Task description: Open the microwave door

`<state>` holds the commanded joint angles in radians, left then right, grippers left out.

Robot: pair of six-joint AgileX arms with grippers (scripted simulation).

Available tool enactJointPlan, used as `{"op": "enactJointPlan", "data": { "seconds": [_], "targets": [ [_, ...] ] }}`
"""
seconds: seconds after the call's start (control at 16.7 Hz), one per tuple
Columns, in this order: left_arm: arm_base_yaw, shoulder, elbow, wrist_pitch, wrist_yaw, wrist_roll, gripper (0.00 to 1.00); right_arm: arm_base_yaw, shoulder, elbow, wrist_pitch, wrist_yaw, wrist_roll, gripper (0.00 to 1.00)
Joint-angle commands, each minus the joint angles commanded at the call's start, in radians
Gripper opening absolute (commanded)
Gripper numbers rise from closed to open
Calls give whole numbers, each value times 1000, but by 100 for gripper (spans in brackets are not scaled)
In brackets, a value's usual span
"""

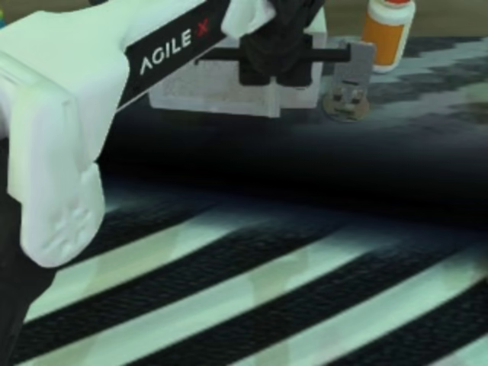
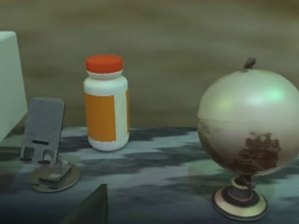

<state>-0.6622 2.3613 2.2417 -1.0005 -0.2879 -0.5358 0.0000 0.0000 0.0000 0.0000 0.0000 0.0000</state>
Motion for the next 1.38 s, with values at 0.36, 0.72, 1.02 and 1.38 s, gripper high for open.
{"op": "enactJointPlan", "data": {
  "seconds": [0.36, 0.72, 1.02, 1.38],
  "targets": [
    [-3, -26, -45, 27, 12, 17, 0, 0, 0, 0, 0, 0, 0, 100],
    [2, -49, -85, 47, 16, 36, 0, 0, 0, 0, 0, 0, 0, 100],
    [2, -49, -85, 47, 16, 36, 0, 0, 0, 0, 0, 0, 0, 100],
    [2, -49, -85, 47, 16, 36, 0, 0, 0, 0, 0, 0, 0, 100]
  ]
}}
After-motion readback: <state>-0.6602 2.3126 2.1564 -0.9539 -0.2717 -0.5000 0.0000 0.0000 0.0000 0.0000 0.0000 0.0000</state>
